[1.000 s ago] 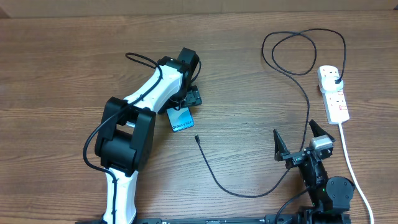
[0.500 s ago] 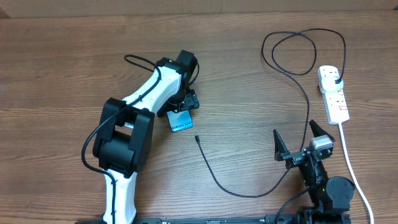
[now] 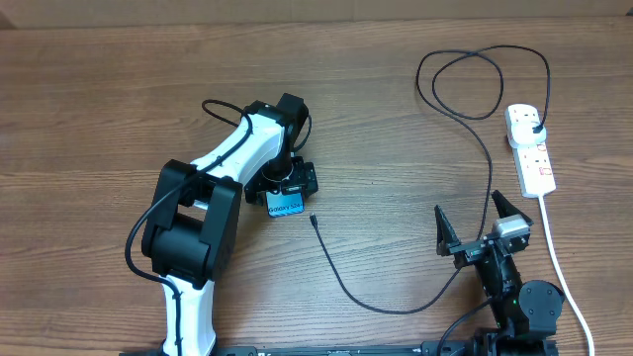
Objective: Plug charger to phone and switch on socket
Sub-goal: 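Lift the phone upright with the left gripper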
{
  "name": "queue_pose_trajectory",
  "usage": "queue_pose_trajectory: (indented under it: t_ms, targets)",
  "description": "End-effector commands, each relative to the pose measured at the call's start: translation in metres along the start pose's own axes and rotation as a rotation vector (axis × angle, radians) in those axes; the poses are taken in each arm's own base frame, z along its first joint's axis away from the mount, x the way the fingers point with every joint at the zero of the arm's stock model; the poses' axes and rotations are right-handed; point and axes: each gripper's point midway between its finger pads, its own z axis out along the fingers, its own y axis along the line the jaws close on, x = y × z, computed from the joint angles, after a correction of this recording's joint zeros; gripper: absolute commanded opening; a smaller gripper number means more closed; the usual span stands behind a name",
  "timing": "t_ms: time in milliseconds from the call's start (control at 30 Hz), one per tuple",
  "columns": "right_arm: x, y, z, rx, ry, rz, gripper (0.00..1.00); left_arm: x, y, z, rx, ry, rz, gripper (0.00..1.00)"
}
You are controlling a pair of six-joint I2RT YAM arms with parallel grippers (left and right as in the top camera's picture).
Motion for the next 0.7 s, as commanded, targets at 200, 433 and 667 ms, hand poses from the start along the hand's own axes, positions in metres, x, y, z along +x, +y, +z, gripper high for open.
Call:
queue_pose_trajectory:
  t_ms: [200, 433, 667]
  targets:
    - [0.002, -0.001, 0.0, 0.003, -0.004, -0.003, 1.0, -0.006, 0.005, 0.038, 0.009, 0.024, 0.008, 1.0]
    - [0.002, -0.001, 0.0, 0.003, -0.004, -0.003, 1.0, -0.031, 0.006, 0.036, 0.057, -0.045, -0.024, 1.0]
    - [0.002, -0.001, 0.0, 0.003, -0.004, -0.002, 1.0, -0.026, 0.002, 0.037, 0.05, -0.038, -0.008, 0.99]
